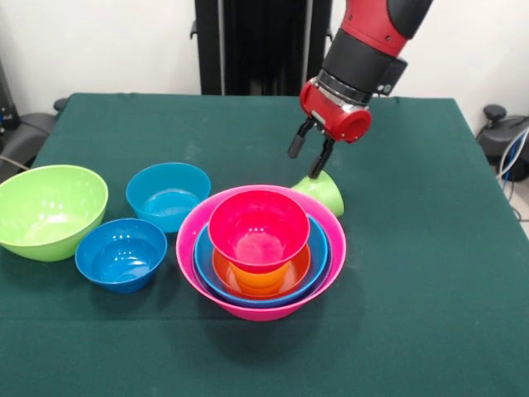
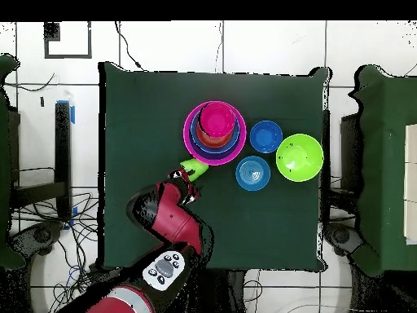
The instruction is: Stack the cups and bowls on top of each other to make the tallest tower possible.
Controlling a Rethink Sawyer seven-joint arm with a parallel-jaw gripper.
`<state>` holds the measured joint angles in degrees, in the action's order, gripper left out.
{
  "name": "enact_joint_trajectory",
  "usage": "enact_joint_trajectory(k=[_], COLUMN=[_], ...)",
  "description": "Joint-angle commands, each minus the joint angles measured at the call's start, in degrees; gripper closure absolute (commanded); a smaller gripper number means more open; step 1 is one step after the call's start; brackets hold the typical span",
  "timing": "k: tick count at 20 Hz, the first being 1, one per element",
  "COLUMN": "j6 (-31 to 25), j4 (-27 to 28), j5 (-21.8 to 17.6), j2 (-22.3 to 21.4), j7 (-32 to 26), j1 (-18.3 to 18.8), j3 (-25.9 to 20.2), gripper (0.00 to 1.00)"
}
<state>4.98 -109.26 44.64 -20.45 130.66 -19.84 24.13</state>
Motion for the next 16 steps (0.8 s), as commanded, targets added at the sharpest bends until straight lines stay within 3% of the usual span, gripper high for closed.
enact_joint_trajectory(k=[1, 16], j6=[4.5, -1.1], j4=[2.8, 2.1], j5=[3.0, 12.0], j2=[4.5, 3.2], j7=[13.8, 14.6], j1=[0.3, -5.0], j3=[-5.5, -5.5], gripper=[0.0, 0.0])
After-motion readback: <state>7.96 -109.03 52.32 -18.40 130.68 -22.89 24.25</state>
